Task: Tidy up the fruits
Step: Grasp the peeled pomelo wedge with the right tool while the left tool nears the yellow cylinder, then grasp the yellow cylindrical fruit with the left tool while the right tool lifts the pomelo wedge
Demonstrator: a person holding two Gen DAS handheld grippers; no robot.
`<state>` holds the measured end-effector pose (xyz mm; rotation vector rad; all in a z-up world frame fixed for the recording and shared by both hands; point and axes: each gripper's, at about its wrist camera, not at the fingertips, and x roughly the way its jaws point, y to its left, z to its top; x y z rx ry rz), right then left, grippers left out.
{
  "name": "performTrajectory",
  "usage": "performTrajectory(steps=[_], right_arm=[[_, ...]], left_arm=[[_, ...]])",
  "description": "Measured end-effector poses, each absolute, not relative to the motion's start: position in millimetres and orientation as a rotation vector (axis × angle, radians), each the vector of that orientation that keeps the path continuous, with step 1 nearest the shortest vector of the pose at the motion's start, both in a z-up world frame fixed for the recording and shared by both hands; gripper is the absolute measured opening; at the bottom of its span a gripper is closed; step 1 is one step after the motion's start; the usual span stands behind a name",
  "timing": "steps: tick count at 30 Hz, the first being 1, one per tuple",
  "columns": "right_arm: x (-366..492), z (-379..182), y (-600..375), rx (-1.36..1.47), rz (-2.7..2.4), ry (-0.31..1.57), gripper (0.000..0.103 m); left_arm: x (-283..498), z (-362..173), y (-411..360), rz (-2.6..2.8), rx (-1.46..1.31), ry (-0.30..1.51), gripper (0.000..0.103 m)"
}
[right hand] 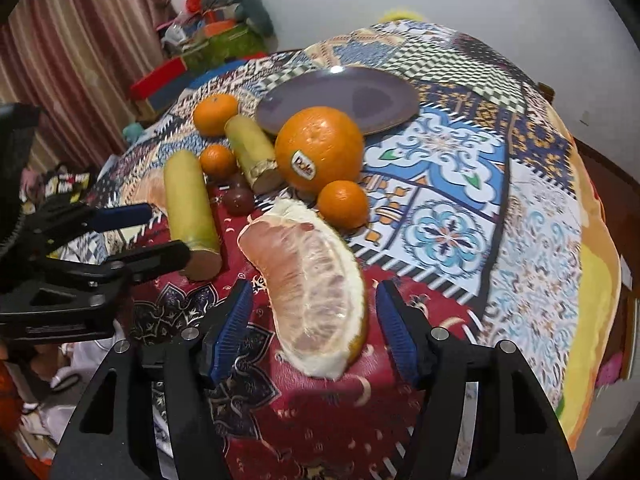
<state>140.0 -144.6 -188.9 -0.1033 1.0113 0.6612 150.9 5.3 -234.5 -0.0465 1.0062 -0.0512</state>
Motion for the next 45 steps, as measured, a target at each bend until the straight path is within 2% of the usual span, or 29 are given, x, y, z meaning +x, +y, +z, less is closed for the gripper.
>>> performTrajectory(steps=[6,13,28,36,39,45], right_arm=[[144.6,-200.7,-125.9,-0.186,0.651,0.99,0.06],[137.7,-196.0,-129.5,-0.206,0.655,0.956,0.051],[126.6,-159.6,-169.5,-0.093,0.591,0.863,0.05],[132.2,-156.4,-180.2,-0.092,0.515,0.84,0.05],[132.4,-158.0,-179.6,-0.081,0.512,0.849,0.05],[129.5,-159.4,-180.2,-0.087,0.506,0.848,0.05]], left_arm=[[150.3,-236.8,8.8,-0.059,-0.089,1.017,0.072],[151.2,-234.7,7.3,-0.055,-0.073,1.016,0.072],[171.5,-227.7,-6.5,-0.004,-0.065,0.997,0.072],[181.3,-245.8,0.1,0.067,-0.093,1.004,0.078],[177.6,-244.7,0.9,0.047,-0.099,0.995,0.074],[154.0,-237.4,5.3,-0.016,-0.042,0.973,0.056]])
